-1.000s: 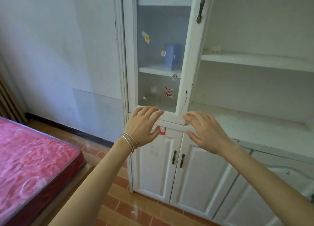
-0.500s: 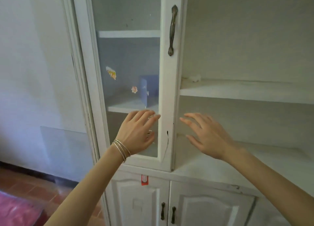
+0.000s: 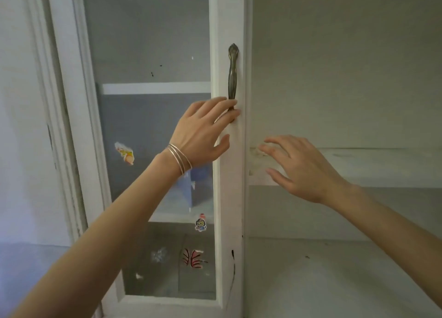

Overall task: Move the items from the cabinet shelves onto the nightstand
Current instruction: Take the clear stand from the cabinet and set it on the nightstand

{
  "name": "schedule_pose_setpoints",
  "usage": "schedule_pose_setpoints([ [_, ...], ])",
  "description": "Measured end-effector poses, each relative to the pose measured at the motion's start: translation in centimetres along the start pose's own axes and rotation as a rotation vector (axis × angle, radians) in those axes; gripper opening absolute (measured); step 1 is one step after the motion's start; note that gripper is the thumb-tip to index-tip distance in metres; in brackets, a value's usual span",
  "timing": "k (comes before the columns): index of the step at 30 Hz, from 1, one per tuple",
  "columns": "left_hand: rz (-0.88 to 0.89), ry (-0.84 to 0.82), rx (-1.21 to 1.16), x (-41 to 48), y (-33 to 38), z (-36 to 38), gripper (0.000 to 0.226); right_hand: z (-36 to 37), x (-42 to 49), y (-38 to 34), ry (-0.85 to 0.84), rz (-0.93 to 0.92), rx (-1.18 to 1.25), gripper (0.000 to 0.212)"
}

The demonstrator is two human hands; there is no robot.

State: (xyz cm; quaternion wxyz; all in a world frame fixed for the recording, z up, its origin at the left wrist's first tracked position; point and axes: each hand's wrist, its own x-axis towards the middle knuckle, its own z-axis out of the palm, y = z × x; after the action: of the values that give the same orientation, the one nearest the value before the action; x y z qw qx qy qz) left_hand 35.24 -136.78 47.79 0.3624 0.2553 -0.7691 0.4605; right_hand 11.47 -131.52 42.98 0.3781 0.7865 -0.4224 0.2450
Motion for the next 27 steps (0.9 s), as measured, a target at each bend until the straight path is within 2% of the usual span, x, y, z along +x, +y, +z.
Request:
schedule_pose_setpoints([
  [9,0.154,0.130,0.180,3.0,-2.0,1.5,0.038,0.7,1.2,1.5,0.021,0.011,-0.025,0.044],
  [15,0.265,0.082,0.207,4.4,-2.5,0.2,0.025,0.0,0.8,0.8,0.027,0.009,-0.022,0.045],
  [23,0.233,-0.004,0.256,4.4,-0.8,-2.2,0.024,-2.6,-0.6,-1.3,-0.040,0.011,-0.032,0.048],
  [27,0.228,-0.018,0.245,3.8,0.0,-4.9,0.030,-4.1,-2.1,-2.6,-0.067,0.007,-0.014,0.049],
])
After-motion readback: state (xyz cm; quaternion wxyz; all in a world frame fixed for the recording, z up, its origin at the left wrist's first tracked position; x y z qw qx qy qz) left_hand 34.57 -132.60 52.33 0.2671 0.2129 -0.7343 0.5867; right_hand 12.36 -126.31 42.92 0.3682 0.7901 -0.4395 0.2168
